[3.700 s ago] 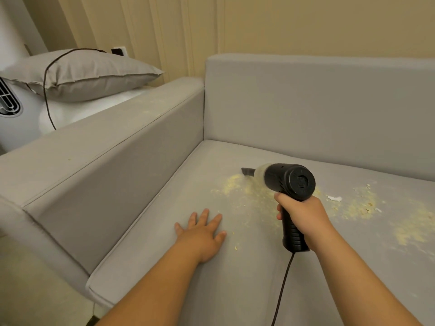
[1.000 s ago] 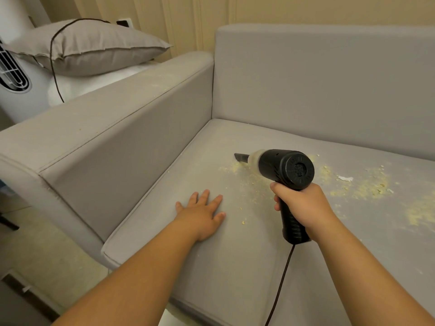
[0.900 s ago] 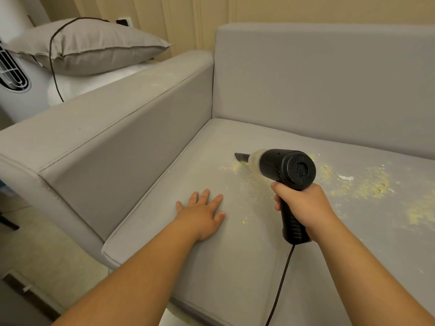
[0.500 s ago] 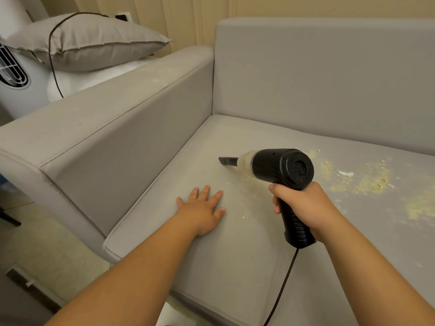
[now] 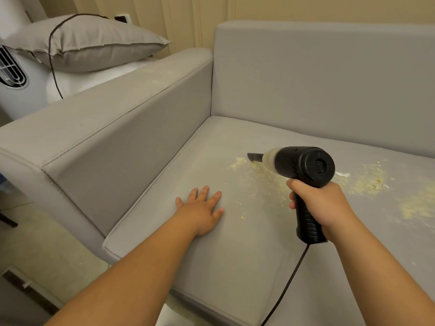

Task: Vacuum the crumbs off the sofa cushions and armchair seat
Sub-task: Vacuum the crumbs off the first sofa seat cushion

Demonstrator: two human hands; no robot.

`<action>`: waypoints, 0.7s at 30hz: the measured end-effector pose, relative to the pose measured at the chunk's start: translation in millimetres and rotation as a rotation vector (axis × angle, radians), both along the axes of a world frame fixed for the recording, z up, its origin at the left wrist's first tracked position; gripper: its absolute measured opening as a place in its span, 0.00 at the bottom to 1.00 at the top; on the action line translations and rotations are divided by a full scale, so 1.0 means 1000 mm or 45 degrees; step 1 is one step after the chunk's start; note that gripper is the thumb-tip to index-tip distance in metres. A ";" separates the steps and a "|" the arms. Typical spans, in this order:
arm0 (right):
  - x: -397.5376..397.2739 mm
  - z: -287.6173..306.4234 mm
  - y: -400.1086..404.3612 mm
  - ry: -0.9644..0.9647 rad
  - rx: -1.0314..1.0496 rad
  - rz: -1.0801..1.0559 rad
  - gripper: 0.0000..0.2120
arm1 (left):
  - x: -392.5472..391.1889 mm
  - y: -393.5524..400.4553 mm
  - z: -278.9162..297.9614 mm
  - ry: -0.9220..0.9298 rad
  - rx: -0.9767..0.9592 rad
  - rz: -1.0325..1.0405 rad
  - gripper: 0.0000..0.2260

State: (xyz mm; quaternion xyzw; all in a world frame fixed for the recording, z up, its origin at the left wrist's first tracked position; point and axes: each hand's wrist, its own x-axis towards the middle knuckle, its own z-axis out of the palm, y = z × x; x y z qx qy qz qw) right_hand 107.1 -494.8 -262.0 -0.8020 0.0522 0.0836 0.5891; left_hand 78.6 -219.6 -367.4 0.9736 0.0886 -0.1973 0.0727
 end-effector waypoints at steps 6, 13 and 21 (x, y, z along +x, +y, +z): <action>0.000 -0.001 0.009 0.021 -0.003 0.071 0.10 | 0.001 0.000 -0.002 -0.008 -0.005 0.008 0.28; 0.000 0.000 0.011 0.032 -0.005 0.090 0.11 | 0.001 0.000 -0.002 0.004 -0.002 0.007 0.28; -0.009 0.009 0.006 -0.001 -0.019 0.004 0.06 | -0.003 -0.001 0.001 0.011 0.006 -0.006 0.28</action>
